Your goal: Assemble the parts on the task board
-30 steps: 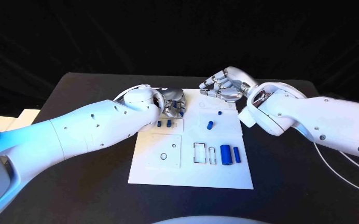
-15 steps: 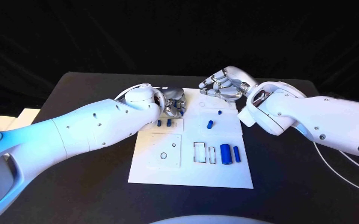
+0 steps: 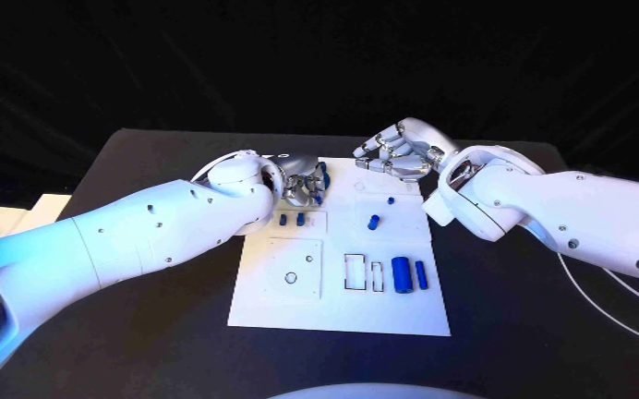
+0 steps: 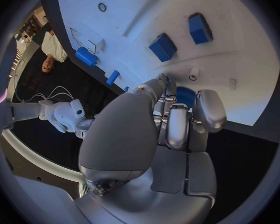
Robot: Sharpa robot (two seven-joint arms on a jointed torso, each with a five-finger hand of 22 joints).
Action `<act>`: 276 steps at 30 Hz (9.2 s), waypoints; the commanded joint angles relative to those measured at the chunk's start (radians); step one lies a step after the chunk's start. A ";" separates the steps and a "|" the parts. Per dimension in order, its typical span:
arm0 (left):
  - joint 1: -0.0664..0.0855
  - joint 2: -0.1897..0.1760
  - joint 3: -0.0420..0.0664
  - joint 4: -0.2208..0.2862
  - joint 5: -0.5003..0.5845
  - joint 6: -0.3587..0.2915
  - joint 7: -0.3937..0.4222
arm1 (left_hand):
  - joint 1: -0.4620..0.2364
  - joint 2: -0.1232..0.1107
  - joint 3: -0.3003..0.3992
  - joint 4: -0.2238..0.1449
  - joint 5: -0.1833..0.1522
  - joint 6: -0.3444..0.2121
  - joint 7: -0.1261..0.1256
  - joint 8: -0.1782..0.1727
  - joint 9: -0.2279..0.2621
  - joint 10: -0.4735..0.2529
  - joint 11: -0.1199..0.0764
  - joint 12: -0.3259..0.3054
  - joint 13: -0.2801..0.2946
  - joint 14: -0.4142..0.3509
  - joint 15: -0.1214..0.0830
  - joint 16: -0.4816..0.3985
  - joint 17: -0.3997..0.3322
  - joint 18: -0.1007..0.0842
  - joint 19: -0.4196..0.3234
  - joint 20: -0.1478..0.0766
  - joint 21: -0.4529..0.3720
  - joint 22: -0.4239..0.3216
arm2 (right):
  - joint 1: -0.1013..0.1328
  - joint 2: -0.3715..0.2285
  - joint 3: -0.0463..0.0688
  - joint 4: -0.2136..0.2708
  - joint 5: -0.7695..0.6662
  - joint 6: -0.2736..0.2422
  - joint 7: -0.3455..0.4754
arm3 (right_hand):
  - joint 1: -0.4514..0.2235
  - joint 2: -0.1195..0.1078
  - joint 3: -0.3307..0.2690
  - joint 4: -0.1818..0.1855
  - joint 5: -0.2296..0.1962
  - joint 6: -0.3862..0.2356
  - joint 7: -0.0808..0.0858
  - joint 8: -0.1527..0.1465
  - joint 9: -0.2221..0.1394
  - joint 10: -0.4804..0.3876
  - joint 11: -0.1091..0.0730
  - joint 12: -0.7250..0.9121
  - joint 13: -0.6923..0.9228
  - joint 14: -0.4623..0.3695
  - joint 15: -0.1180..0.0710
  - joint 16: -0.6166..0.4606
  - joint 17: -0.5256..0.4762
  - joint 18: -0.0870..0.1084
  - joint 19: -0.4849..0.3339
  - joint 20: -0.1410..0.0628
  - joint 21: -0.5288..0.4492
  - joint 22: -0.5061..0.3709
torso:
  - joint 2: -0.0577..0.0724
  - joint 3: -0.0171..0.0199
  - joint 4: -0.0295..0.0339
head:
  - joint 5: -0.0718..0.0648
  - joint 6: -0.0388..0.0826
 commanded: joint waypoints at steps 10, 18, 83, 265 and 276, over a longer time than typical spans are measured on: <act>0.029 -0.126 0.028 0.097 0.165 0.031 -0.012 | -0.023 -0.001 0.017 -0.005 -0.002 0.007 0.002 -0.014 -0.005 0.010 0.003 -0.022 -0.004 0.006 0.001 0.003 -0.012 -0.014 0.007 0.002 0.001 0.047 | -0.001 -0.003 0.000 0.002 -0.009 0.002 0.009 | -0.001 0.008 0.002 0.004 0.003 -0.006 0.000 -0.001 0.001 -0.003 0.001 0.001 0.001 0.026 0.007 -0.003 0.001 0.011 -0.007 0.000 -0.006 0.001 | 0.000 0.0003 0.0025 | 0.009 0.008; 0.034 -0.159 0.028 0.089 0.193 0.068 -0.027 | -0.029 -0.004 0.019 -0.005 -0.002 0.007 0.002 -0.018 -0.007 0.011 0.003 -0.027 -0.004 0.004 0.002 -0.001 -0.019 -0.013 0.006 0.003 0.000 0.047 | -0.001 -0.005 0.000 0.003 -0.010 0.002 0.008 | -0.001 0.008 0.002 0.004 0.003 -0.006 0.000 -0.001 0.001 -0.003 0.001 0.001 0.001 0.026 0.007 -0.003 0.001 0.011 -0.007 0.000 -0.006 0.001 | 0.002 -0.0021 0.0008 | 0.011 0.006; 0.011 -0.089 0.009 0.029 0.139 0.099 -0.045 | -0.033 -0.009 0.034 -0.022 -0.003 0.021 -0.002 -0.024 -0.009 0.029 0.000 -0.037 0.001 0.000 -0.001 -0.004 -0.030 -0.012 0.003 0.003 -0.002 0.051 | -0.001 0.001 0.000 -0.004 -0.004 0.018 0.004 | -0.005 0.011 0.000 0.010 0.007 -0.006 0.000 0.000 0.002 -0.003 0.001 0.000 -0.001 0.027 0.007 -0.006 -0.001 0.012 -0.007 0.000 -0.009 -0.003 | 0.001 -0.0011 0.0001 | 0.015 -0.013; 0.003 -0.329 -0.006 0.266 1.597 -0.238 0.468 | -0.163 0.016 -0.141 0.049 -0.006 -0.111 0.040 0.001 -0.093 -0.089 0.038 0.031 0.058 -0.247 0.033 -0.356 -0.607 0.080 -0.211 0.033 -0.673 -0.313 | -0.213 0.199 -0.002 0.022 -0.745 0.160 -0.106 | 0.159 -0.027 0.211 -0.090 -0.242 0.132 -0.008 -0.004 0.030 0.001 0.016 -0.842 -0.976 0.024 0.013 -0.250 -0.231 0.032 -0.022 0.000 -0.120 -0.147 | 0.001 -0.0019 -0.0005 | 0.043 -0.024; 0.003 -0.329 -0.006 0.264 1.595 -0.236 0.466 | -0.163 0.016 -0.141 0.049 -0.006 -0.111 0.040 0.001 -0.093 -0.089 0.038 0.031 0.058 -0.247 0.033 -0.356 -0.607 0.080 -0.211 0.033 -0.673 -0.313 | -0.216 0.211 -0.004 0.014 -0.769 0.167 -0.129 | 0.158 -0.027 0.210 -0.089 -0.241 0.132 -0.007 -0.004 0.030 0.001 0.017 -0.842 -0.976 0.024 0.013 -0.250 -0.232 0.032 -0.023 0.001 -0.120 -0.149 | 0.001 -0.0021 -0.0011 | 0.045 -0.029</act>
